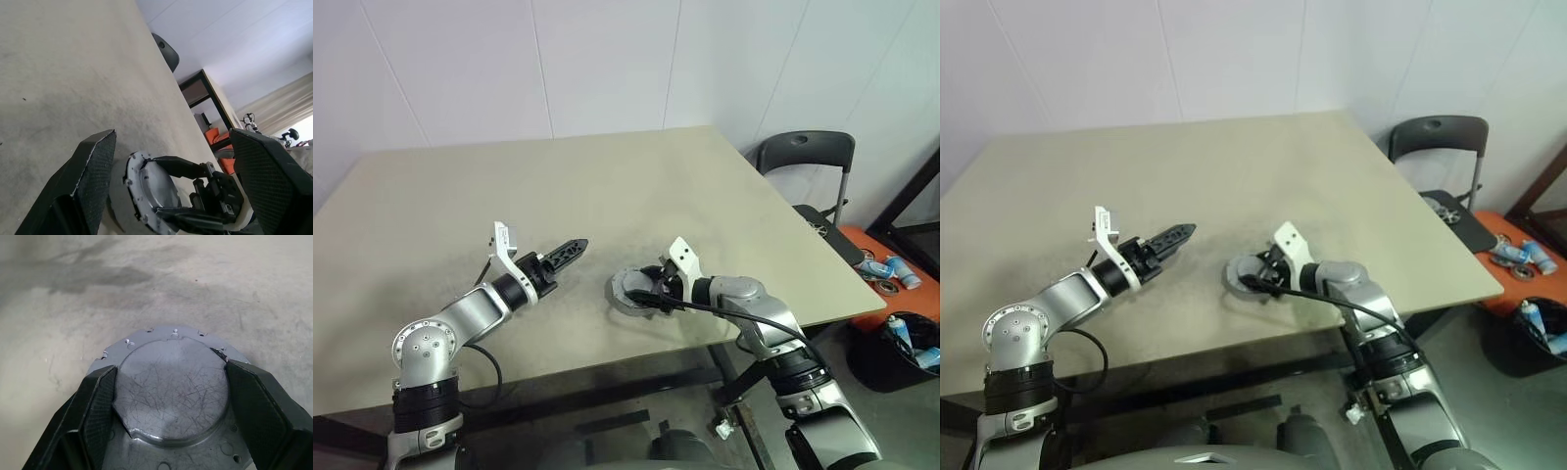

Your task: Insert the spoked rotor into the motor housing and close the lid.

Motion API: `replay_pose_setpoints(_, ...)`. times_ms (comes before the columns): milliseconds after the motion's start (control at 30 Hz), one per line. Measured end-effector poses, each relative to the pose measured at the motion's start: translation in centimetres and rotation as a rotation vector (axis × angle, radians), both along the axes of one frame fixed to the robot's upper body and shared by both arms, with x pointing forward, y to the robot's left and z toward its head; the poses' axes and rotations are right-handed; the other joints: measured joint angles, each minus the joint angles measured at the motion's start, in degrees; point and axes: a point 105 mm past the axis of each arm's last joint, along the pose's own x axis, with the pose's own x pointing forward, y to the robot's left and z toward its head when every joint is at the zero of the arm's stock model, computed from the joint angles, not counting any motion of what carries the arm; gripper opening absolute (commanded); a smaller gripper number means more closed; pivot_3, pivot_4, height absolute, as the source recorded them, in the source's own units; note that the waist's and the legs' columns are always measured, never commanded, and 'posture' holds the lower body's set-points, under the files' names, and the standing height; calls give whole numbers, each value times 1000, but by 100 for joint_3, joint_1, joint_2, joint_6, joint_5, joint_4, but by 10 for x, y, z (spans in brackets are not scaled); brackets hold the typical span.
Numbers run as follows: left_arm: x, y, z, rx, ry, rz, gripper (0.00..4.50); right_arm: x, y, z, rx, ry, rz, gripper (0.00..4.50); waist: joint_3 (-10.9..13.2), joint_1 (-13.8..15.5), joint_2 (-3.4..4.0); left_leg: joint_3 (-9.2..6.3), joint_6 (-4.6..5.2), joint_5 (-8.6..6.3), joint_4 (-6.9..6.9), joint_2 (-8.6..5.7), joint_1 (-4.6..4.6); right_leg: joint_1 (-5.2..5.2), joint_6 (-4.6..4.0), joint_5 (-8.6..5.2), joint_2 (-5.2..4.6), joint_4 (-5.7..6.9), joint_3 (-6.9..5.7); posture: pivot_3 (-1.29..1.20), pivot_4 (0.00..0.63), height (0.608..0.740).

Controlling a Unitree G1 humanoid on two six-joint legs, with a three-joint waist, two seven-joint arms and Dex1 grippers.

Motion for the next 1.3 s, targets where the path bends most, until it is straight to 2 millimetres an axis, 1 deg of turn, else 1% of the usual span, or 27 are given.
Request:
replay_pose_setpoints(267, -1, 2, -1, -2, 0, -5, 3911, 1, 0, 0, 9, 4, -13, 3158, 0, 1, 0, 3, 0, 0, 3, 4, 0, 0, -1, 0, 0, 0, 4, 0, 0, 740)
replay_pose_setpoints(400, 0, 5, -4, 6, 3, -4, 3911, 0, -3, 4, 70, 48, -27, 3158, 0, 7, 0, 2, 0, 0, 2, 4, -3, -1, -1, 0, 0, -2, 4, 0, 0, 740)
replay_pose_setpoints(533, 0, 6, -7, 9, 5, -5, 3911, -1, -3, 5, 84, 57, -23, 3158, 1, 6, 0, 2, 0, 0, 0, 4, -9, -8, 0, 0, 0, -4, 4, 0, 0, 740)
replay_pose_setpoints(767, 0, 6, -6, 8, -3, -11, 3911, 0, 1, 1, 23, -13, -18, 3158, 1, -1, 1, 3, 0, 0, 1, 6, -10, -10, 0, 0, 0, -3, 4, 0, 0, 740)
replay_pose_setpoints(933, 0, 7, -7, 10, -4, -11, 3911, 1, 4, -2, 17, -34, -29, 3158, 0, -13, 0, 4, 0, 0, 2, 9, -6, -8, -1, 0, 1, 0, 6, 0, 0, 740)
replay_pose_setpoints(1300, -1, 8, -10, 16, 6, -6, 3911, -1, 1, -4, -29, -75, -1, 3158, 0, -3, 0, 4, -1, 0, 5, 12, -2, -2, -2, 0, 2, 0, 6, 0, 0, 740)
